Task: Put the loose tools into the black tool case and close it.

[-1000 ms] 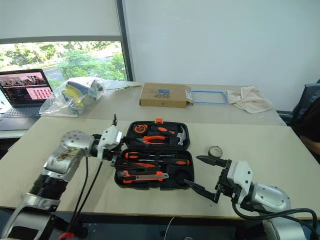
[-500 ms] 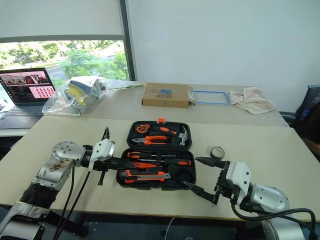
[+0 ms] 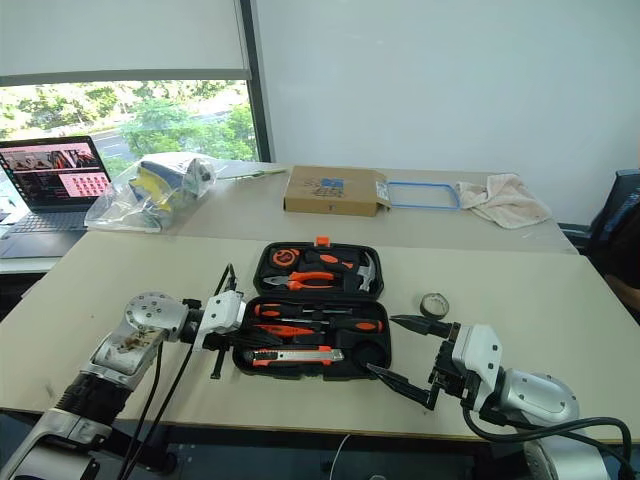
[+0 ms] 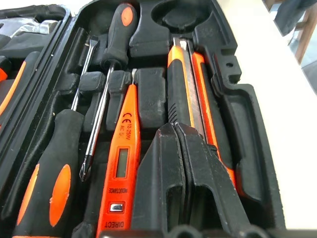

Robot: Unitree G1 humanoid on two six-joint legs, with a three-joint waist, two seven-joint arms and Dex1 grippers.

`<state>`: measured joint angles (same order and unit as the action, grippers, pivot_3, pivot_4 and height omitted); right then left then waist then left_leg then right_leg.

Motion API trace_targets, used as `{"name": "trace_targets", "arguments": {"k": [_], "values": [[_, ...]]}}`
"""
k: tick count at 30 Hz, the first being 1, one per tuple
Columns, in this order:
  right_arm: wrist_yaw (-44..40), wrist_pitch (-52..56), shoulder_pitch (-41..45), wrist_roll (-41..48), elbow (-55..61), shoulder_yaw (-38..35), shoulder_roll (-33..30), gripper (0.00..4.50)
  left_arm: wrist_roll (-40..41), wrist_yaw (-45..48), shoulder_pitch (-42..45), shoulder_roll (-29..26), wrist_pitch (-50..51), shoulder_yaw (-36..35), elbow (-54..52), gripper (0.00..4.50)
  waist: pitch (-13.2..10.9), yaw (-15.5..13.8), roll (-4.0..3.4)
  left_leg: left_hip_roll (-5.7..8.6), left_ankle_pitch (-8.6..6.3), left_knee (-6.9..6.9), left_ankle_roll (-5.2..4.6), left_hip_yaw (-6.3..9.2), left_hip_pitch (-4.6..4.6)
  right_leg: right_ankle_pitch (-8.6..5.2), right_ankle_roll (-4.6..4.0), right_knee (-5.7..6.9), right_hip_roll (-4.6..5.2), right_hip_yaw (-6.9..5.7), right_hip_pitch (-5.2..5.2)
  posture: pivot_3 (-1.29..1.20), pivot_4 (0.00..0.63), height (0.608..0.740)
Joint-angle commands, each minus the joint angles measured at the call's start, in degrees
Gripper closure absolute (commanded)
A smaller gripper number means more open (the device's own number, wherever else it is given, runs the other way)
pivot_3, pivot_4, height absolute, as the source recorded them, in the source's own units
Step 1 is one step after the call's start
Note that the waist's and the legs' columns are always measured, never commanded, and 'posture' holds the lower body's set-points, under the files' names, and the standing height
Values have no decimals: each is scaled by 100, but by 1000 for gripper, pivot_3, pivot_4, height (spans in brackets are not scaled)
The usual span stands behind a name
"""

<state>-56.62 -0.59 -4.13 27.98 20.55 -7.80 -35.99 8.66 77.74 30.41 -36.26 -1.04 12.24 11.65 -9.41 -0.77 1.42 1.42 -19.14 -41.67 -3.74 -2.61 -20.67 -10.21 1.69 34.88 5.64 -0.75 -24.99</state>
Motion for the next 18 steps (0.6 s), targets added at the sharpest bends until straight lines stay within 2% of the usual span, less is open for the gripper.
{"name": "trace_targets", "arguments": {"k": [1,7,11,16,18], "values": [[33,-117,1,12,80,-63,41,0,-462,-196,-171,-81,557,393,-59,4421,1,0,-2,0,-2,0,-3,0,10,0,0,0,1,0,9,0,150,740],[35,-120,22,-8,54,-77,64,0,-561,-385,-283,-45,949,552,-168,4421,10,21,-16,-7,-8,1,-11,0,55,-2,2,-2,-2,0,55,0,150,740],[41,-111,2,-8,47,-112,45,0,-415,-462,-309,67,607,426,-82,4421,15,5,-24,-7,-7,1,-10,0,56,-1,1,-1,0,1,56,0,150,740],[136,-72,-192,60,107,-411,-25,0,227,-531,-312,240,50,-246,-84,4421,14,-14,-24,-4,-7,1,-10,2,52,-1,1,-1,12,-2,52,0,150,740],[234,83,-365,250,179,-716,-58,0,860,-348,-381,207,336,-704,-240,4421,13,-5,-23,-3,-8,1,-10,3,41,-1,2,-1,16,-2,39,0,150,740]]}}
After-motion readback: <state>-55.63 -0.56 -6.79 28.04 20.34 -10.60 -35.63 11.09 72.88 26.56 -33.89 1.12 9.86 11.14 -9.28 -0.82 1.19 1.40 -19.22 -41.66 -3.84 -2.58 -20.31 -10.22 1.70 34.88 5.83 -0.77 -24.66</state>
